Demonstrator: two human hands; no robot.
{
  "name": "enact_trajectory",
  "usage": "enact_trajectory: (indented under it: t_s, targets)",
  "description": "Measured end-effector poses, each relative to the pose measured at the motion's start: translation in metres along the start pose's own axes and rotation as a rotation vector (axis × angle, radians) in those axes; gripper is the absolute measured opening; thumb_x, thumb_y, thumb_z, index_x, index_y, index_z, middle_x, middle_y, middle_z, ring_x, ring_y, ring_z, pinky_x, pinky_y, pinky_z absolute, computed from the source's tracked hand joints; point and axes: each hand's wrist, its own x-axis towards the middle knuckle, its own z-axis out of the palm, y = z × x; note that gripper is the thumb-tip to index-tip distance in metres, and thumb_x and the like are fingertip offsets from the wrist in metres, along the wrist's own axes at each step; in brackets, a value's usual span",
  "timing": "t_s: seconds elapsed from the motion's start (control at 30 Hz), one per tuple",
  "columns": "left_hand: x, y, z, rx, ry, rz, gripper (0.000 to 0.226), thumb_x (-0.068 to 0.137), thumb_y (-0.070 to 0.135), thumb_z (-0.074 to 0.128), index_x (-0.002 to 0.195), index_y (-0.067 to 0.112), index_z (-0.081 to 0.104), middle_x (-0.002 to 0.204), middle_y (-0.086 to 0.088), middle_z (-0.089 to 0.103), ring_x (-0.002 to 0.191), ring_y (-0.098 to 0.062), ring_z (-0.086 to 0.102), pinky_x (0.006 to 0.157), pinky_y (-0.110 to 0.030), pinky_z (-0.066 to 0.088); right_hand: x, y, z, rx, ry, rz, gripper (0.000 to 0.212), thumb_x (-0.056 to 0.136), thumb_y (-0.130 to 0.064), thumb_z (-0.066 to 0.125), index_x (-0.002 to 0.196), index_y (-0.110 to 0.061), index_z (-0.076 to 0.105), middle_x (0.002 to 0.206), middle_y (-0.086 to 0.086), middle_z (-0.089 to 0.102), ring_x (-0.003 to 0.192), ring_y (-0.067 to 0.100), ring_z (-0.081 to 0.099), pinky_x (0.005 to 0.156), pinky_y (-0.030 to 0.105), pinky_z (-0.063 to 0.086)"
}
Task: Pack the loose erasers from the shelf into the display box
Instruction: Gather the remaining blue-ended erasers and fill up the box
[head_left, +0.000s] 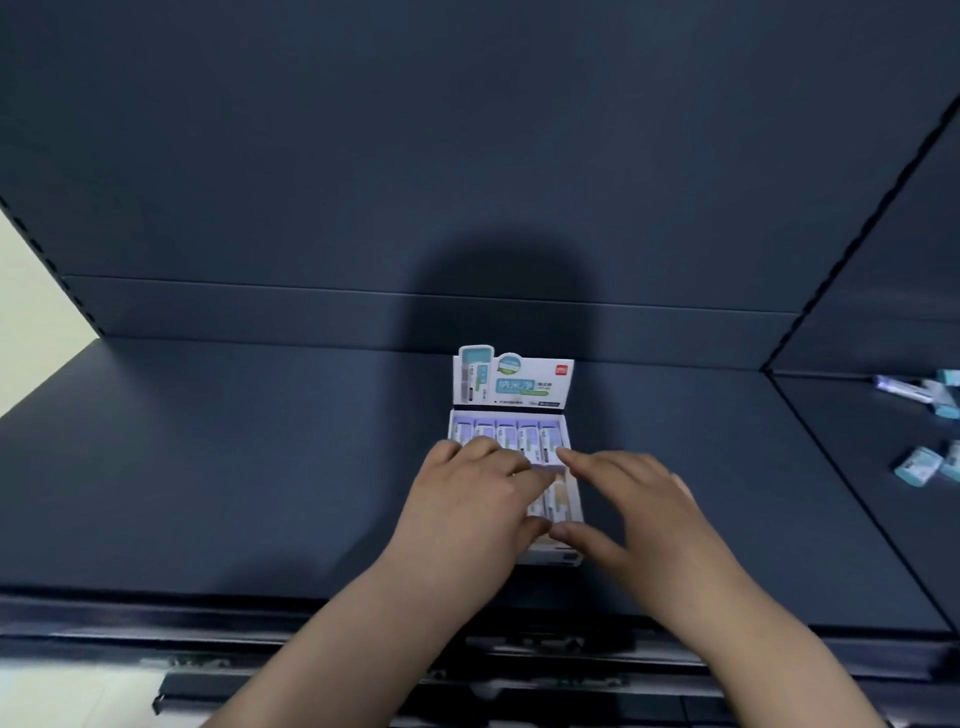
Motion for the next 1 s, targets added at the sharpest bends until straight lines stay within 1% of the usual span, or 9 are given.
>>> enact_trajectory:
  t_s: [0.1,0.2,0.3,0.4,0.43,0.5,0.57,0.77,1.0]
  targets:
    - [0.007,0.029,0.004,-0.008,0.011,0.029,0.049,0.086,0.043,0.054,0.132,0.029,0.047,0.122,0.009,0.059,0.116,-0.018,0.047,0.094,-0.036,0.030,-0.020,0.014,-0.020,0.010,0.022,0.014,0.071,0.069,-0.070,0.041,0.134,-0.041,0.038,0.120,-0.024,0.042,0.116,-0.005,0.030,0.094,0.017,0.018]
    - [0.019,0.069,0.015,-0.010,0.010,0.053,0.055,0.087,0.044,0.049,0.139,0.030,0.036,0.129,0.010,0.053,0.121,-0.016,0.041,0.097,-0.035,0.026,-0.049,0.043,-0.043,0.018,0.054,0.057,0.079,0.062,-0.075,0.032,0.134,-0.043,0.036,0.118,-0.029,0.034,0.110,-0.014,0.020,0.098,0.016,0.018]
    - [0.033,0.119,0.024,-0.027,-0.010,0.098,0.055,0.083,0.044,0.057,0.133,0.026,0.047,0.125,0.005,0.058,0.117,-0.019,0.049,0.096,-0.036,0.034,-0.082,0.081,-0.070,-0.011,0.078,0.110,0.081,0.061,-0.077,0.032,0.135,-0.043,0.035,0.119,-0.030,0.029,0.113,-0.013,0.018,0.100,0.016,0.017]
    - [0.050,0.179,0.036,-0.007,-0.004,0.136,0.056,0.074,0.047,0.067,0.125,0.025,0.057,0.119,0.004,0.063,0.110,-0.018,0.057,0.094,-0.034,0.041,-0.123,0.126,-0.103,-0.048,0.115,0.176,0.080,0.063,-0.073,0.038,0.134,-0.036,0.041,0.120,-0.023,0.035,0.120,-0.001,0.029,0.099,0.021,0.023]
    - [0.054,0.197,0.040,-0.023,-0.020,0.143,0.057,0.078,0.048,0.063,0.129,0.026,0.052,0.126,0.004,0.059,0.116,-0.018,0.053,0.099,-0.034,0.037,-0.134,0.139,-0.113,-0.070,0.123,0.197,0.081,0.063,-0.073,0.038,0.134,-0.033,0.043,0.122,-0.020,0.039,0.121,0.004,0.033,0.100,0.023,0.025]
    - [0.066,0.236,0.054,-0.039,-0.001,0.173,0.060,0.088,0.051,0.048,0.142,0.029,0.032,0.144,0.006,0.040,0.132,-0.015,0.034,0.109,-0.032,0.019,-0.163,0.169,-0.135,-0.103,0.137,0.251,0.082,0.063,-0.073,0.038,0.132,-0.030,0.046,0.127,-0.013,0.046,0.122,0.010,0.038,0.101,0.028,0.030]
    - [0.080,0.276,0.067,-0.048,0.035,0.189,0.062,0.090,0.054,0.040,0.145,0.033,0.021,0.149,0.009,0.030,0.136,-0.012,0.023,0.110,-0.031,0.010,-0.194,0.200,-0.157,-0.116,0.144,0.301,0.083,0.063,-0.073,0.037,0.133,-0.029,0.046,0.129,-0.010,0.047,0.123,0.011,0.038,0.103,0.031,0.032]
    - [0.111,0.359,0.089,-0.071,0.060,0.212,0.061,0.090,0.056,0.040,0.144,0.035,0.020,0.149,0.012,0.029,0.136,-0.010,0.022,0.110,-0.030,0.012,-0.246,0.266,-0.204,-0.157,0.132,0.380,0.082,0.064,-0.070,0.041,0.134,-0.026,0.045,0.131,-0.005,0.047,0.125,0.015,0.038,0.105,0.037,0.032]
    - [0.154,0.394,0.108,-0.070,0.013,0.212,0.063,0.088,0.058,0.040,0.144,0.036,0.019,0.147,0.014,0.031,0.135,-0.008,0.023,0.109,-0.028,0.013,-0.240,0.322,-0.222,-0.128,0.107,0.381,0.074,0.073,-0.061,0.055,0.138,-0.029,0.038,0.136,-0.009,0.041,0.128,0.010,0.030,0.108,0.029,0.026]
